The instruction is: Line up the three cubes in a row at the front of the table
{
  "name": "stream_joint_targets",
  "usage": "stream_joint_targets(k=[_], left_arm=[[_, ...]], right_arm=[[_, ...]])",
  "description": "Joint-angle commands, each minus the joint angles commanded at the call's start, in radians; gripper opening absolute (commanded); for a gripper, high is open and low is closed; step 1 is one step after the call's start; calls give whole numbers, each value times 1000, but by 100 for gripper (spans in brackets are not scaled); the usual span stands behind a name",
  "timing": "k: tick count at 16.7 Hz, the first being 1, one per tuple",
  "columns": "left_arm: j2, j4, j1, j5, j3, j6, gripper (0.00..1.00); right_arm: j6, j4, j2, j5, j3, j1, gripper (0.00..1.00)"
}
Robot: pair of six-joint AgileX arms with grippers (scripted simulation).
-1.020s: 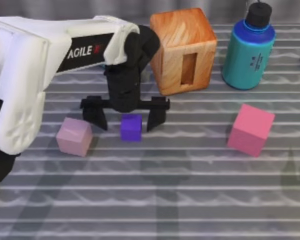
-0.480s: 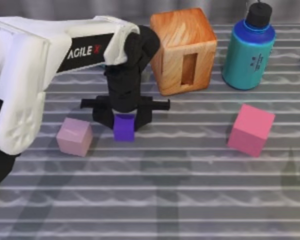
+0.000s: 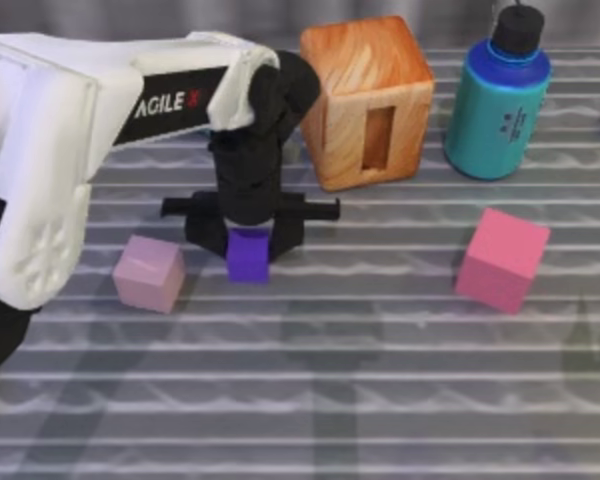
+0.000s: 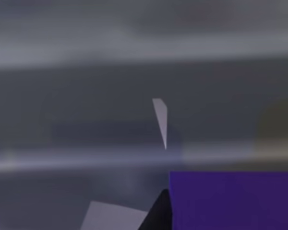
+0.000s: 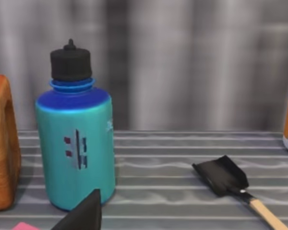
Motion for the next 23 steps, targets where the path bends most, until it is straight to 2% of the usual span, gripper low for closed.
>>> stream_joint_targets(k=[4,10,16,19,23], left_arm=[[-36,-31,4,-12,22,9,0],[-91,-231,21,-13,158,7,0],[-95,-244,14,-13,171,6,0],[-71,-276,-53,-16,224,-65,0],[-22,-352,-222,-21,337,-269,0]], right_arm=[[0,0,0,0,0,0,100],[0,0,0,0,0,0,100],[0,0,0,0,0,0,100],[0,0,0,0,0,0,100],[0,0,0,0,0,0,100]])
